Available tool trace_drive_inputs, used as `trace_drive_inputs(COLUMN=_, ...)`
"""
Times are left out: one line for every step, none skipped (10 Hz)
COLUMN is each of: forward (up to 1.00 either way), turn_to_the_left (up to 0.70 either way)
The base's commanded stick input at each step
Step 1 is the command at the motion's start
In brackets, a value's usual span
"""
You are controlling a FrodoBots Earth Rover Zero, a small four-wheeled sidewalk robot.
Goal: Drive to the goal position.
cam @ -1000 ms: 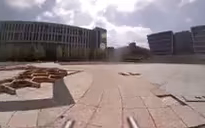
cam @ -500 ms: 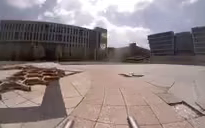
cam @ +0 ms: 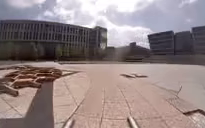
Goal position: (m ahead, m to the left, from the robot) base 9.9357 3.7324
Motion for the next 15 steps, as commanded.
trace_drive_inputs(forward=0.70, turn_to_the_left=0.00)
trace_drive_inputs(forward=0.70, turn_to_the_left=0.00)
trace_drive_inputs(forward=0.70, turn_to_the_left=0.00)
trace_drive_inputs(forward=0.70, turn_to_the_left=0.00)
trace_drive_inputs(forward=0.70, turn_to_the_left=0.00)
trace_drive_inputs(forward=0.70, turn_to_the_left=0.00)
trace_drive_inputs(forward=0.70, turn_to_the_left=0.00)
trace_drive_inputs(forward=0.70, turn_to_the_left=0.00)
trace_drive_inputs(forward=0.70, turn_to_the_left=0.00)
trace_drive_inputs(forward=0.70, turn_to_the_left=0.00)
trace_drive_inputs(forward=0.70, turn_to_the_left=0.00)
trace_drive_inputs(forward=0.70, turn_to_the_left=0.00)
trace_drive_inputs(forward=0.70, turn_to_the_left=0.00)
trace_drive_inputs(forward=0.70, turn_to_the_left=0.00)
trace_drive_inputs(forward=0.70, turn_to_the_left=0.00)
